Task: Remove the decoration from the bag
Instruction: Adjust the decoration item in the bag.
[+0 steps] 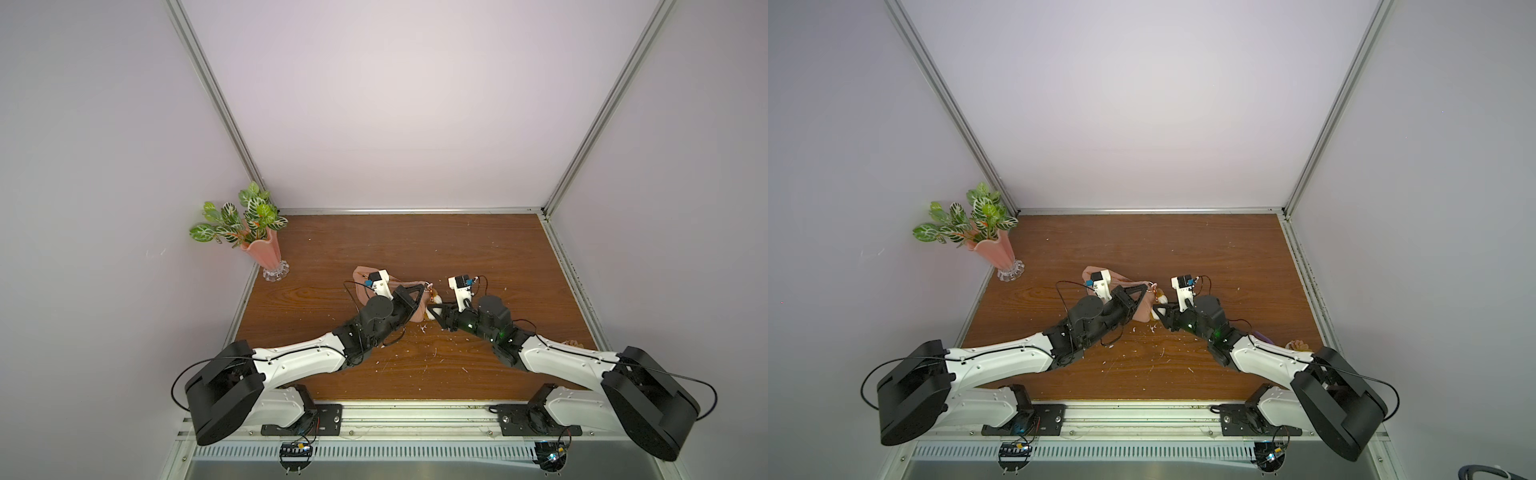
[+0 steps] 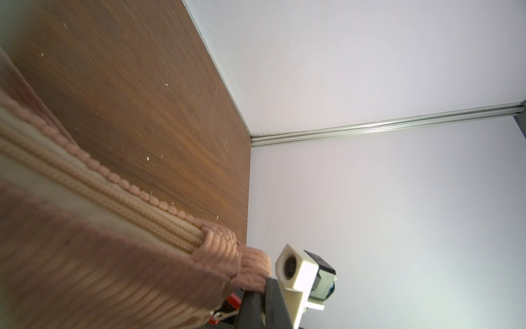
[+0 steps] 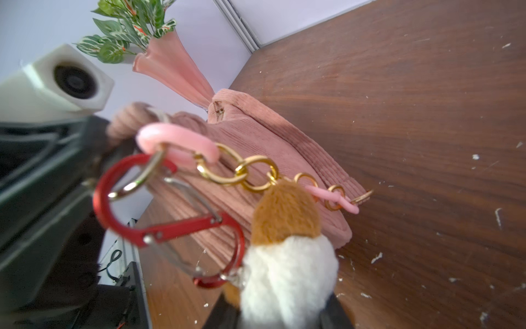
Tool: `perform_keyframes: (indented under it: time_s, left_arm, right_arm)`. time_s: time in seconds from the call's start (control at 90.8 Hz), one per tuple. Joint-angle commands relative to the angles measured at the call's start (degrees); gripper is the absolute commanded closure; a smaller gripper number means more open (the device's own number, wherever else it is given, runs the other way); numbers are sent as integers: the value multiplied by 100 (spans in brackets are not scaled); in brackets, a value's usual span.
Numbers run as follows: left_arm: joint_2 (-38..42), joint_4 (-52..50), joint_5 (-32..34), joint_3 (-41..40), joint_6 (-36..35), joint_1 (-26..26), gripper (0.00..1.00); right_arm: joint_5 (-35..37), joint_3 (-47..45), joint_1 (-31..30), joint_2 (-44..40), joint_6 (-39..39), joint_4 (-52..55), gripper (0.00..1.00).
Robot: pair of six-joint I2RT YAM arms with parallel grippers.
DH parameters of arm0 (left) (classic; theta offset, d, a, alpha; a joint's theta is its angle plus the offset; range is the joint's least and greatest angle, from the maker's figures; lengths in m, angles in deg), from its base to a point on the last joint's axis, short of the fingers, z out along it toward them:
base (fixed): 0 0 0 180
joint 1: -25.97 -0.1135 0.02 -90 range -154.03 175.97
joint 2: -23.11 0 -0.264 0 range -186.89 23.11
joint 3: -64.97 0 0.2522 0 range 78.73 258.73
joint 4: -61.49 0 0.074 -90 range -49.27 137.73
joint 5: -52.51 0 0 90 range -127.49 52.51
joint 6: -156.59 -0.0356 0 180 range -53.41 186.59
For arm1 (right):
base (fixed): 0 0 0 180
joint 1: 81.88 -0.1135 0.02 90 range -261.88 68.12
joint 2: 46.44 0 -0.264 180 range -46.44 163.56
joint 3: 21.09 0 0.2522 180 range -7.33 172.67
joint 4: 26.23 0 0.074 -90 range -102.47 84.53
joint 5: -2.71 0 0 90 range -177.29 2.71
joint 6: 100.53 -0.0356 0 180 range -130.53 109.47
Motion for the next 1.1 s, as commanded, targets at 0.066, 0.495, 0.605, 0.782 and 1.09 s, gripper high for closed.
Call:
perform_keyframes:
  time_s: [0.066, 0.495, 0.605, 0.782, 1.09]
  left_arm:
    - [21, -103, 192, 216, -165, -43, 100]
    - [72, -362, 335, 354, -251, -43, 100]
    - [88, -445, 369, 380, -248, -43, 100]
    - [96, -595, 388, 435, -241, -43, 100]
    - [189, -982, 553, 514, -233, -43, 100]
  right_arm:
    - [-258, -192, -15, -730, 112, 401, 76]
    - [-1445, -482, -19, -635, -425, -53, 78]
    - [-1640, -498, -19, -237, -668, -592, 78]
    - [-2014, -451, -22, 574, -1058, -1549, 77]
    - [-1467, -374, 281, 330, -434, -587, 7]
